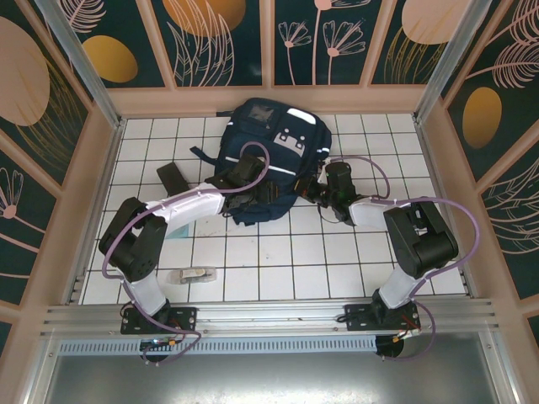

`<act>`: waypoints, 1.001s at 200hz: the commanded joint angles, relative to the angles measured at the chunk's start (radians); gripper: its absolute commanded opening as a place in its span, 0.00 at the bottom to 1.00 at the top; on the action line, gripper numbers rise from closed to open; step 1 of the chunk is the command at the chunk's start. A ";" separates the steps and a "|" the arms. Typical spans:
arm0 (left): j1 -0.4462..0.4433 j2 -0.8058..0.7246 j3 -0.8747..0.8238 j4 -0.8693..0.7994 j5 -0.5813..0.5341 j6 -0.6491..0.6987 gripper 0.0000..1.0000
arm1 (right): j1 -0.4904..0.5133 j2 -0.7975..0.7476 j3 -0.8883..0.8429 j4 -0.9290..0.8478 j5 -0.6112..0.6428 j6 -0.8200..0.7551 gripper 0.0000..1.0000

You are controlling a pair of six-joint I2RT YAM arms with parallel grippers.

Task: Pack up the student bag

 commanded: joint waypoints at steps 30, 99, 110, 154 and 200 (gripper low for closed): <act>-0.007 -0.071 -0.044 -0.119 0.041 -0.037 0.51 | 0.014 0.007 0.036 0.022 -0.026 0.000 0.00; -0.005 -0.003 -0.033 -0.054 0.054 -0.038 0.42 | 0.012 -0.006 0.035 0.022 -0.027 0.002 0.00; -0.007 0.021 -0.016 -0.048 0.048 -0.030 0.38 | 0.012 -0.010 0.033 0.019 -0.024 0.001 0.00; -0.003 0.063 0.023 -0.042 0.002 0.011 0.30 | 0.011 -0.021 0.031 0.011 -0.015 -0.008 0.00; -0.002 0.069 0.079 -0.039 -0.012 0.038 0.18 | 0.010 -0.015 0.032 0.010 -0.018 -0.013 0.00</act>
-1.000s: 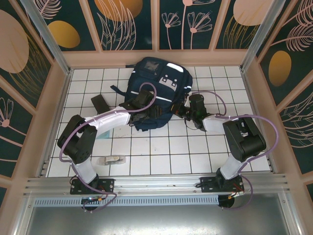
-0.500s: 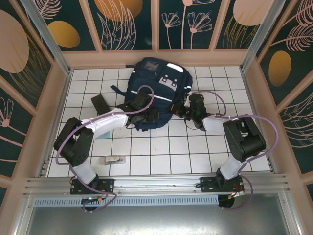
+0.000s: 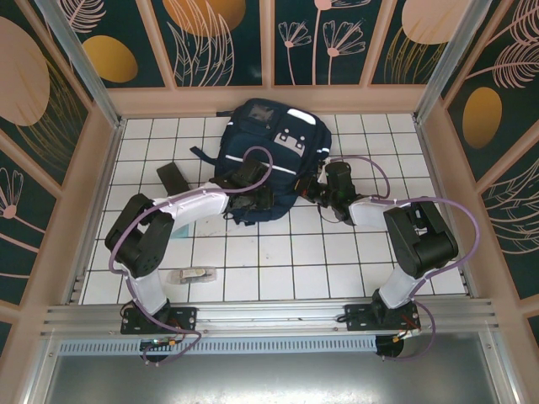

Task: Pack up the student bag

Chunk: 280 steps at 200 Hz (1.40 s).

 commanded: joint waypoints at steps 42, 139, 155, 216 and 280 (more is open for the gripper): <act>0.045 -0.024 -0.010 0.005 -0.042 0.053 0.00 | -0.031 -0.027 0.012 -0.004 0.001 -0.013 0.00; 0.152 -0.171 -0.122 -0.058 -0.037 0.151 0.00 | -0.173 -0.009 0.107 -0.099 0.031 -0.115 0.00; 0.138 -0.162 -0.108 -0.018 0.070 0.118 0.00 | -0.179 0.027 0.173 -0.148 0.024 -0.116 0.00; -0.037 -0.028 0.052 0.224 0.230 -0.052 0.00 | -0.188 -0.176 0.169 -0.421 0.078 -0.096 0.82; -0.098 0.149 0.282 0.251 0.309 -0.052 0.00 | -0.190 -0.387 -0.051 -0.327 -0.055 0.144 0.76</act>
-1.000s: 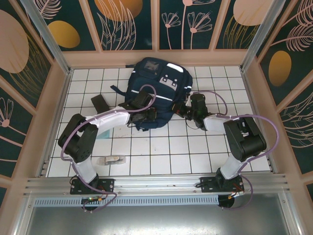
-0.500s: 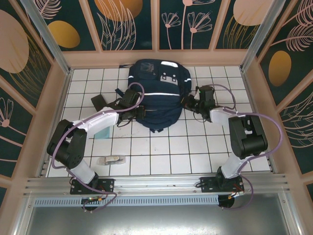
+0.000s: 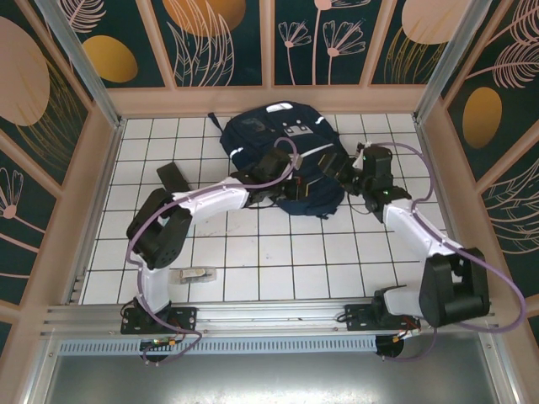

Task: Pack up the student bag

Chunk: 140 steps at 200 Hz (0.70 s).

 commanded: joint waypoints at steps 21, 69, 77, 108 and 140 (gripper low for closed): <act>-0.018 -0.024 0.028 0.083 0.055 -0.004 0.00 | -0.001 0.045 -0.130 0.215 -0.089 0.224 0.74; -0.041 -0.065 -0.036 0.117 0.049 -0.032 0.00 | 0.002 0.261 -0.111 0.478 -0.125 0.326 0.57; -0.041 -0.072 -0.051 0.125 0.049 -0.037 0.00 | 0.003 0.292 -0.110 0.521 -0.136 0.343 0.37; -0.034 -0.106 -0.099 0.080 -0.044 -0.004 0.00 | -0.002 0.293 -0.135 0.550 -0.105 0.330 0.00; 0.075 -0.159 -0.224 0.093 -0.118 -0.011 0.00 | -0.020 0.204 -0.172 0.471 -0.060 0.280 0.00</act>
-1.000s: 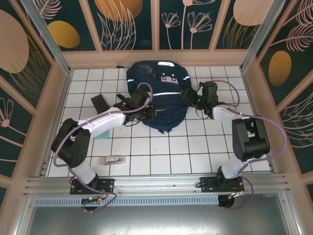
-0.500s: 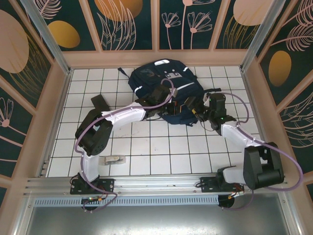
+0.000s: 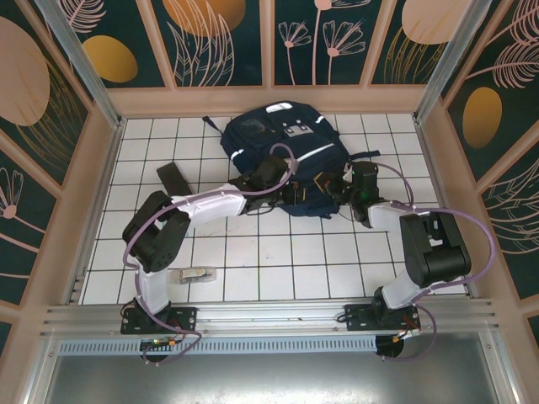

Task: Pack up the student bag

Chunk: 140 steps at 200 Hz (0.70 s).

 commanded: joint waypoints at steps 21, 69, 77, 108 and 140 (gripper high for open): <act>0.185 -0.115 -0.140 0.013 -0.162 0.046 0.00 | -0.033 -0.116 -0.044 -0.025 0.065 -0.059 0.00; 0.315 -0.075 -0.110 0.048 -0.300 0.077 0.00 | -0.034 -0.136 -0.040 -0.063 0.043 -0.086 0.00; 0.318 -0.069 -0.095 0.044 -0.303 0.077 0.00 | -0.033 -0.130 -0.036 -0.056 0.030 -0.086 0.00; 0.319 -0.077 -0.056 -0.019 -0.290 0.085 0.45 | -0.008 -0.124 0.019 -0.091 -0.019 -0.142 0.35; 0.320 -0.162 -0.091 -0.120 -0.501 0.096 0.99 | 0.061 -0.156 0.167 -0.416 0.101 -0.359 0.99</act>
